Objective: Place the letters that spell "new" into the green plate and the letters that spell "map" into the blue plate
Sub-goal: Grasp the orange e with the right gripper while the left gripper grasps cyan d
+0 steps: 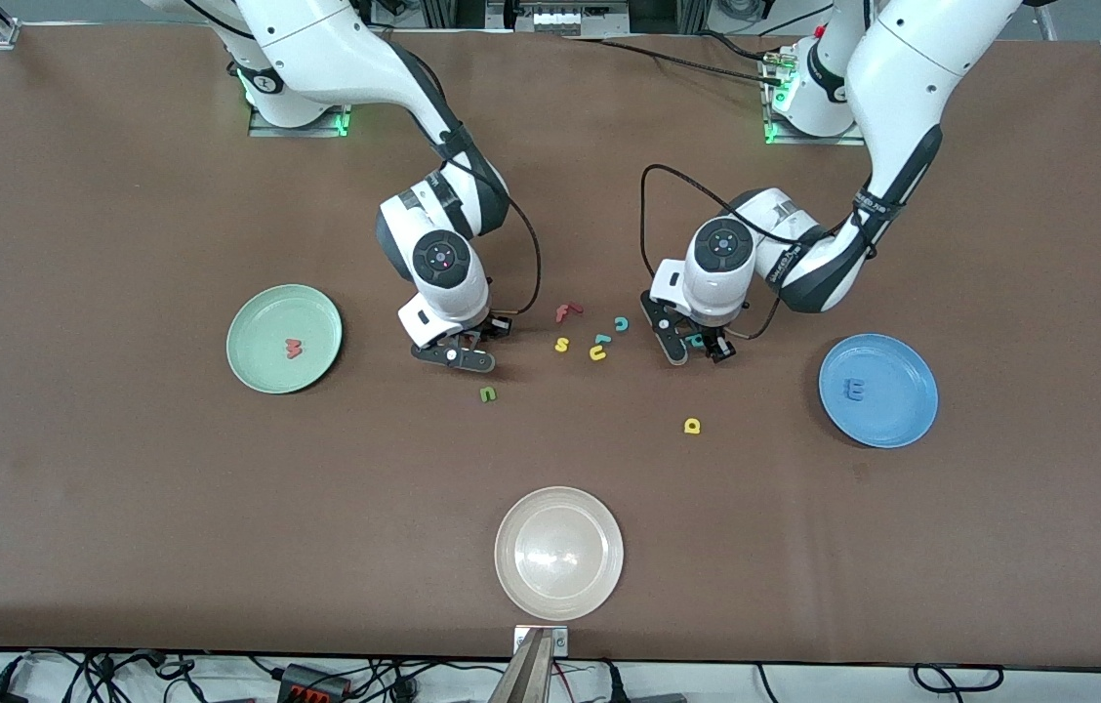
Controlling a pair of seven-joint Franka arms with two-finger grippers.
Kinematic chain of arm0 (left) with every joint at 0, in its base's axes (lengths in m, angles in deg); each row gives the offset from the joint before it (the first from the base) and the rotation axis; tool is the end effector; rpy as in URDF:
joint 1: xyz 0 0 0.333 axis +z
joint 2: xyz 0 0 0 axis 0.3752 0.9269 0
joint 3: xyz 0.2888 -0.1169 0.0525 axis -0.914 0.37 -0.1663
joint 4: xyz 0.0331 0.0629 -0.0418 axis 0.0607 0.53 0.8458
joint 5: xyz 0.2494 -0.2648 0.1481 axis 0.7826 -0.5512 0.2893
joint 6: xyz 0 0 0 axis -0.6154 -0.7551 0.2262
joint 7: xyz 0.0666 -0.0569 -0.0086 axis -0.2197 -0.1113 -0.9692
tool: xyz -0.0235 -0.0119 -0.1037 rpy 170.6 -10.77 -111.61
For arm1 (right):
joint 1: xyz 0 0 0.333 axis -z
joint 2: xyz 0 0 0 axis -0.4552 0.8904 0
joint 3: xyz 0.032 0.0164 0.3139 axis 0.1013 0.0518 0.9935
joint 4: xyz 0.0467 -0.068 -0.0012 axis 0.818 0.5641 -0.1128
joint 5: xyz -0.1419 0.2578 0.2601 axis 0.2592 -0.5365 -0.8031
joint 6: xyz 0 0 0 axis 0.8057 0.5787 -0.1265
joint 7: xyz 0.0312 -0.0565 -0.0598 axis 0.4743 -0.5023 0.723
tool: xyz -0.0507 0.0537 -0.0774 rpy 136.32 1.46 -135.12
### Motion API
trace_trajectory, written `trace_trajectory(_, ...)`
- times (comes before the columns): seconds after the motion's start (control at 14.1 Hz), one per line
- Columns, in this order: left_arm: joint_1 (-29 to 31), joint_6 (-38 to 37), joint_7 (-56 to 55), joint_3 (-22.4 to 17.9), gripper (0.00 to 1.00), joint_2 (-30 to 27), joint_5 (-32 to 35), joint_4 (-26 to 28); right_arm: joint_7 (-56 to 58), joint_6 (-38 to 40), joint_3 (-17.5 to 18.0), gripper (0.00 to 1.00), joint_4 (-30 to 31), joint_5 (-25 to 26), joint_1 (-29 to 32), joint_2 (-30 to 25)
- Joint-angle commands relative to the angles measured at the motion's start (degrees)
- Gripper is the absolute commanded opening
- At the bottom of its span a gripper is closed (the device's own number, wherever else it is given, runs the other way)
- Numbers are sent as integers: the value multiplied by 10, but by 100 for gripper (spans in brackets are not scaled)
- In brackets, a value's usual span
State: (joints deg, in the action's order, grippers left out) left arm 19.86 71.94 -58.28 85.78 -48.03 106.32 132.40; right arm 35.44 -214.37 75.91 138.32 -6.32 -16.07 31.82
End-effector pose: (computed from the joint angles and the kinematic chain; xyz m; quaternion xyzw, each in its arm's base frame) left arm 0.5059 -0.2791 0.1747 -0.8429 0.5347 0.0401 0.0444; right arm 0.5197 0.3934 0.1787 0.9957 -0.0850 -0.0338 0.0158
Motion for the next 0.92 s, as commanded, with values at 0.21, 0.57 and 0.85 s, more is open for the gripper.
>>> trace_trajectory(0.21, 4, 13, 13, 4, 36, 17, 14, -9, 47, 80, -63, 11, 27, 4, 31, -70)
trace_trajectory(0.57, 9, 10, 13, 4, 7, 11, 14, -11, 220, 84, -185, 11, 165, 4, 31, -151)
trace_trajectory(0.85, 32, -92, 13, 6, 6, -22, 13, -74, 242, 84, -197, 11, 199, 4, 32, -158)
